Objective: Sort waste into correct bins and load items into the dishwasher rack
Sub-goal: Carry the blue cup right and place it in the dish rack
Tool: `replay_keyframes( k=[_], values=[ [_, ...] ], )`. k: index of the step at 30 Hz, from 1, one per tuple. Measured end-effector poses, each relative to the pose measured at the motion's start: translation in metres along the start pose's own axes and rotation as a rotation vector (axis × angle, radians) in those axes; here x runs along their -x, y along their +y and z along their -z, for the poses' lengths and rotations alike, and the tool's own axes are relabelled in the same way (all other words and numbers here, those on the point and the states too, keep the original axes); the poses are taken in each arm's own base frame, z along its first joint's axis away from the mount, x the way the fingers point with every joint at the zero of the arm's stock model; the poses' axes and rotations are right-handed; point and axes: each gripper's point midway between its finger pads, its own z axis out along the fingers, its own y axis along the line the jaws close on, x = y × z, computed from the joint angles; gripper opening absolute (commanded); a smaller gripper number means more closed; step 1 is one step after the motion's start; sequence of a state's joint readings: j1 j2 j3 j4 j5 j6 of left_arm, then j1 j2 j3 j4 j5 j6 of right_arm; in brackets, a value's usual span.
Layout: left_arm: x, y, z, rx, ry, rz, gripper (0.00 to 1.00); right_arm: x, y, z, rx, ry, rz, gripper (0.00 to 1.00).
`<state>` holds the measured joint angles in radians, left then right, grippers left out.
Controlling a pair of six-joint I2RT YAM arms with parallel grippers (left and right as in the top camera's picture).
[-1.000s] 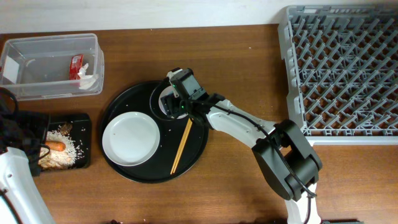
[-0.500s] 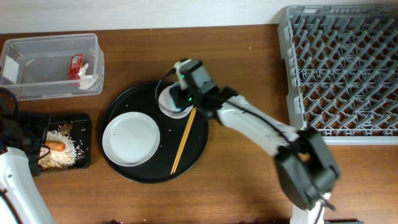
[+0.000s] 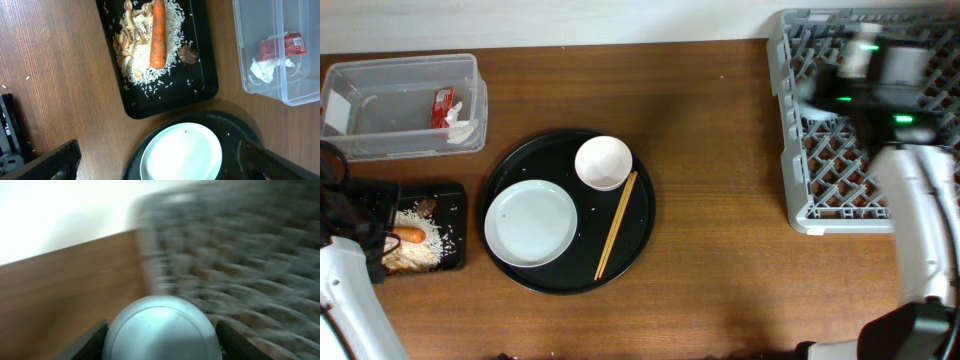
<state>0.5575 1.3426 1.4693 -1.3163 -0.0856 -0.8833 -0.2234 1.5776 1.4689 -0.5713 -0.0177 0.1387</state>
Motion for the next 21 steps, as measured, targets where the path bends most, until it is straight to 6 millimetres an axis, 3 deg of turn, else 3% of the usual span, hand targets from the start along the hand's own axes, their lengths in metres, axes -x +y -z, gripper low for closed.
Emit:
replay_keyframes(
  k=[2,4,6,8,9,11,15,21],
  values=[
    [0.000,0.000,0.000,0.000,0.000,0.000,0.99,0.007,-0.062,0.004,-0.102,-0.017,-0.063,0.59],
    [0.000,0.000,0.000,0.000,0.000,0.000,0.99,0.009,-0.109,0.009,-0.170,-0.032,-0.108,0.59],
    [0.000,0.000,0.000,0.000,0.000,0.000,0.99,0.007,-0.148,0.013,-0.229,-0.035,-0.145,0.59],
    [0.000,0.000,0.000,0.000,0.000,0.000,0.99,0.001,-0.174,0.012,-0.265,-0.024,-0.163,0.60],
    [0.000,0.000,0.000,0.000,0.000,0.000,0.99,-0.003,-0.183,0.009,-0.275,-0.014,-0.167,0.60],
    [0.000,0.000,0.000,0.000,0.000,0.000,0.99,-0.014,-0.197,-0.003,-0.287,0.019,-0.174,0.73],
    [0.000,0.000,0.000,0.000,0.000,0.000,0.99,-0.043,-0.207,-0.036,-0.277,0.115,-0.183,0.88],
    [0.000,0.000,0.000,0.000,0.000,0.000,0.99,-0.051,-0.205,-0.039,-0.263,0.149,-0.186,0.89]
  ],
)
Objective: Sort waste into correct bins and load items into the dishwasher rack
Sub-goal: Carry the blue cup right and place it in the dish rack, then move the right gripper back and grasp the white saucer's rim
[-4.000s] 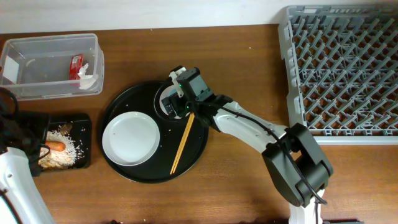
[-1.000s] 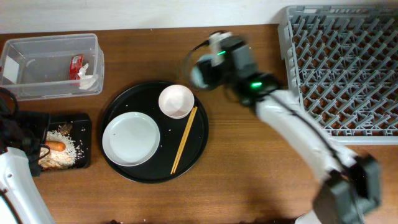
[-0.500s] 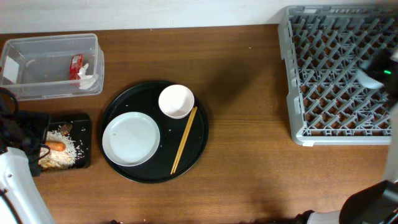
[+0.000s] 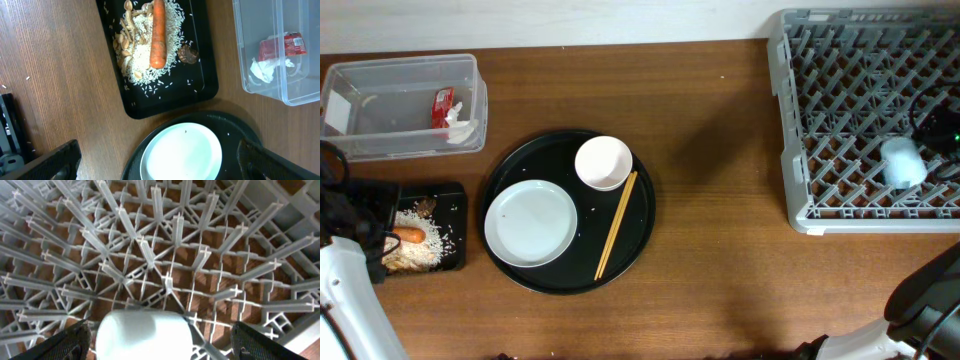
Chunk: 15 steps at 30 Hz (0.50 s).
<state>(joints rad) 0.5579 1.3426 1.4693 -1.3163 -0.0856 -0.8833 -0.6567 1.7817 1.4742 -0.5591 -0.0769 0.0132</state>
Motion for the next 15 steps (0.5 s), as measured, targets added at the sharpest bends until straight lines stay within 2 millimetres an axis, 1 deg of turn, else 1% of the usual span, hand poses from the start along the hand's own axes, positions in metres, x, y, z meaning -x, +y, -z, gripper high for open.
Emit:
replay_keyframes(
  k=[2,4,5,7,9,10,11,13,14,15],
  values=[
    [0.000,0.000,0.000,0.000,0.000,0.000,0.99,0.002,0.006,0.004,0.035,0.002,-0.001,0.89],
    [0.000,0.000,0.000,0.000,0.000,0.000,0.99,0.010,0.014,0.013,0.075,-0.017,-0.004,0.89],
    [0.000,0.000,0.000,0.000,0.000,0.000,0.99,0.021,0.023,0.027,0.115,-0.048,-0.003,0.89],
    [0.000,0.000,0.000,0.000,0.000,0.000,0.99,0.033,0.039,0.048,0.165,-0.085,0.013,0.89],
    [0.000,0.000,0.000,0.000,0.000,0.000,0.99,0.049,0.069,0.085,0.231,-0.155,0.057,0.89],
    [0.000,0.000,0.000,0.000,0.000,0.000,0.99,0.054,0.086,0.102,0.266,-0.187,0.085,0.89],
    [0.000,0.000,0.000,0.000,0.001,0.000,0.99,0.056,0.111,0.126,0.320,-0.220,0.123,0.89],
    [0.000,0.000,0.000,0.000,0.000,0.000,0.99,0.051,0.154,0.162,0.421,-0.252,0.193,0.91],
    [0.000,0.000,0.000,0.000,0.000,0.000,0.99,0.039,0.185,0.184,0.504,-0.251,0.244,0.95],
    [0.000,0.000,0.000,0.000,0.000,0.000,0.99,0.030,0.204,0.194,0.552,-0.241,0.275,0.98]
  ],
)
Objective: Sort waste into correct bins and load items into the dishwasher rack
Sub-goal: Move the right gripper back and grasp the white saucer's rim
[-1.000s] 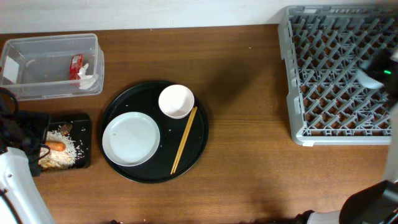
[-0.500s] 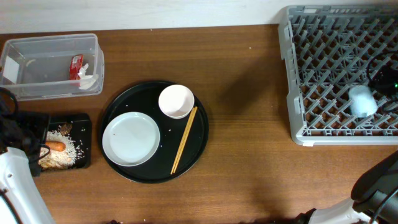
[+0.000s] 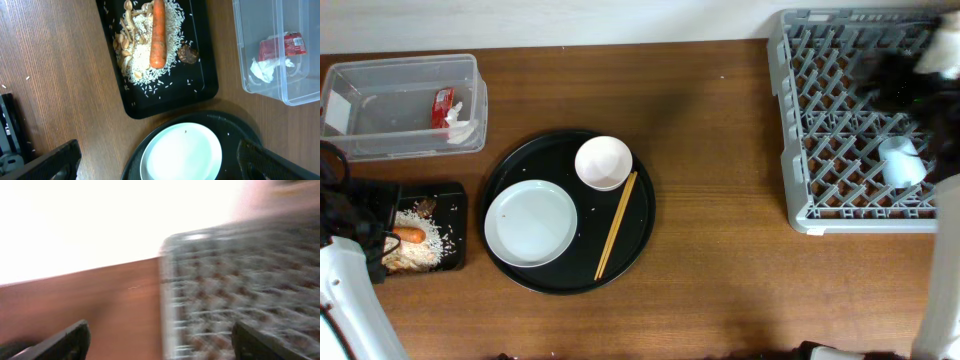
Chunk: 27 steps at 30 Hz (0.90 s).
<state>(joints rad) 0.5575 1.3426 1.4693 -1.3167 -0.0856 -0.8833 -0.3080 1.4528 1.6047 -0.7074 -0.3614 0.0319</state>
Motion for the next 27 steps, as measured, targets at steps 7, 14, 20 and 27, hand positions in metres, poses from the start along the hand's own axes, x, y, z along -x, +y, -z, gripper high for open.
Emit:
replay_keyframes(
  k=[7,14,20,27],
  values=[
    [0.000,0.000,0.000,0.000,0.000,0.000,0.99,-0.072,0.202,-0.018,0.501,0.226,0.188,0.98],
    [0.000,0.000,0.000,0.000,0.000,0.000,0.99,-0.205,0.336,-0.056,0.731,0.510,0.371,0.99],
    [0.000,0.000,0.000,0.000,0.000,0.000,0.99,-0.328,0.385,-0.099,0.715,0.677,0.514,0.96],
    [0.000,0.000,0.000,0.000,0.000,0.000,0.99,-0.365,0.389,-0.127,0.550,0.623,0.641,0.91]
  ],
)
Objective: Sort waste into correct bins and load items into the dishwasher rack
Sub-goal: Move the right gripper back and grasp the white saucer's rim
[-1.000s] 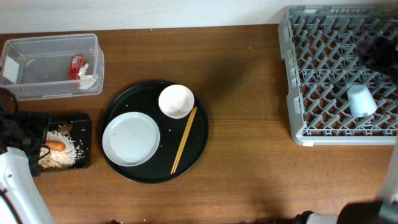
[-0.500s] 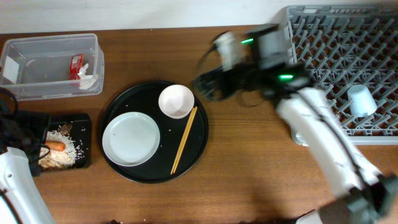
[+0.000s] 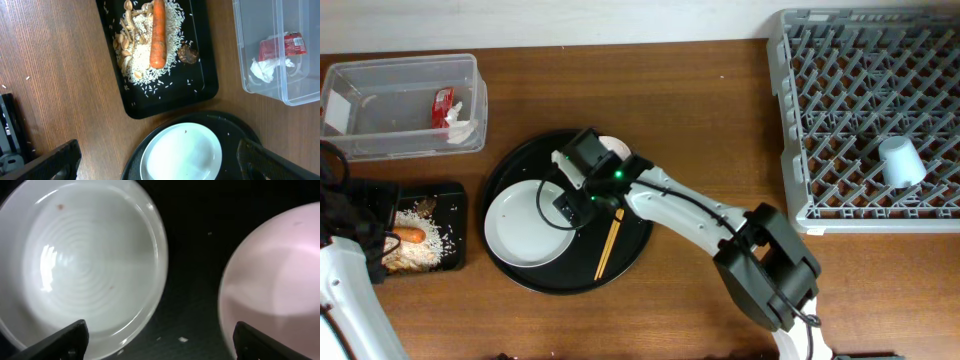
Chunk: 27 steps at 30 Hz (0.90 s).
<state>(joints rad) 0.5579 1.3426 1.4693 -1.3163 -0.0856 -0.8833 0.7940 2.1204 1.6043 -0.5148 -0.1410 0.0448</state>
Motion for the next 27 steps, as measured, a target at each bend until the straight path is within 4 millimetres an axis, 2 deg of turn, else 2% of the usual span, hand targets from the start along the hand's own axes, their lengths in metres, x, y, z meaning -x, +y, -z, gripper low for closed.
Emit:
replay_keyframes(
  k=[3,9,15,24,27],
  values=[
    [0.000,0.000,0.000,0.000,0.000,0.000,0.99,0.003,-0.013,-0.003,-0.083,-0.015,0.005,0.88],
    [0.000,0.000,0.000,0.000,0.000,0.000,0.99,-0.001,-0.038,-0.011,-0.173,-0.008,-0.011,0.75],
    [0.000,0.000,0.000,0.000,0.000,0.000,0.99,0.001,-0.044,-0.010,-0.192,-0.016,-0.012,0.54],
    [0.000,0.000,0.000,0.000,0.000,0.000,0.99,-0.002,-0.044,-0.010,-0.193,-0.006,-0.018,0.48],
    [0.000,0.000,0.000,0.000,0.000,0.000,0.99,-0.004,-0.045,-0.013,-0.193,0.001,-0.018,0.43]
  ],
)
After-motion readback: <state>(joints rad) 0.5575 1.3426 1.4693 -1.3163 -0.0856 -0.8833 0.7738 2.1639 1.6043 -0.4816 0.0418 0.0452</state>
